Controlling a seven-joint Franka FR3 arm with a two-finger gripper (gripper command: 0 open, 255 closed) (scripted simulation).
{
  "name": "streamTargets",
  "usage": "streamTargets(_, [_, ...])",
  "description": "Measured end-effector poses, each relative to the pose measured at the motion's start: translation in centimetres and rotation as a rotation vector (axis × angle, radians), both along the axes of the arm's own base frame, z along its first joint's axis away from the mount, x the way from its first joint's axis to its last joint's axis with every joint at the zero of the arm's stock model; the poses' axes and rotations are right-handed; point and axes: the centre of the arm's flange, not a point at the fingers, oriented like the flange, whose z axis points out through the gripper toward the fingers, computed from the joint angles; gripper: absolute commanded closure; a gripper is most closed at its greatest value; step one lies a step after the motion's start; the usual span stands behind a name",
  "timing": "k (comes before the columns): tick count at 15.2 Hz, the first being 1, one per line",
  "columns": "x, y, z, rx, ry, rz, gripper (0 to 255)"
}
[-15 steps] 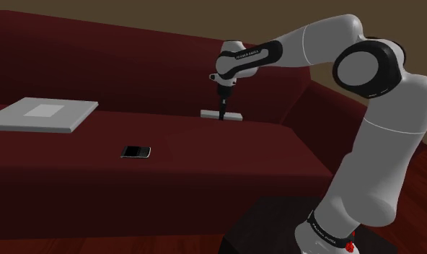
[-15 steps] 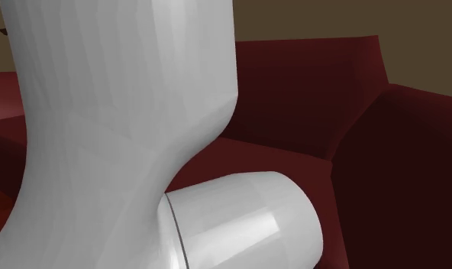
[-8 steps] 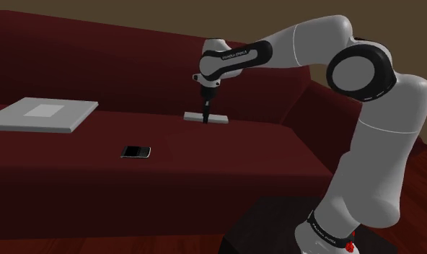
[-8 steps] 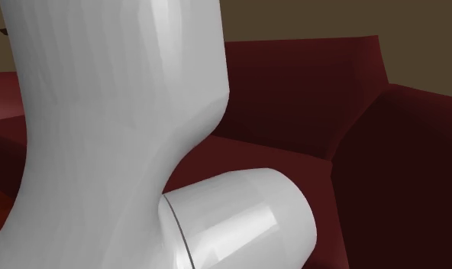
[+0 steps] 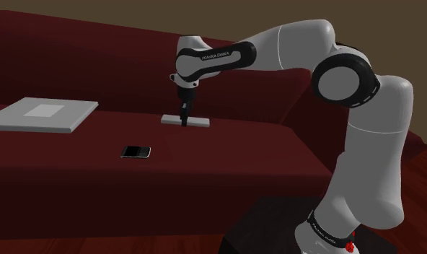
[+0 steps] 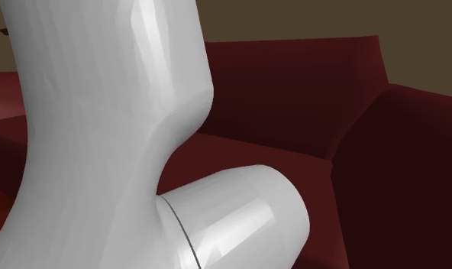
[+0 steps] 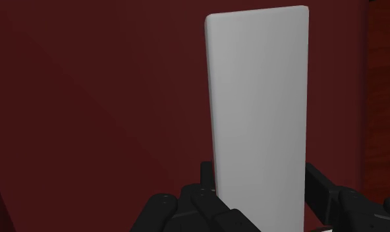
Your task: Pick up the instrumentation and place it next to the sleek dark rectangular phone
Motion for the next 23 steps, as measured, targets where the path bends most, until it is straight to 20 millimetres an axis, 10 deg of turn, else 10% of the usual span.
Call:
streamTargets(6, [1.4, 6.1, -0.5, 0.001, 0.0, 0.0, 255])
streamTargets(23, [1.5, 6.4, -8.2, 0.0, 0.0, -0.001, 255])
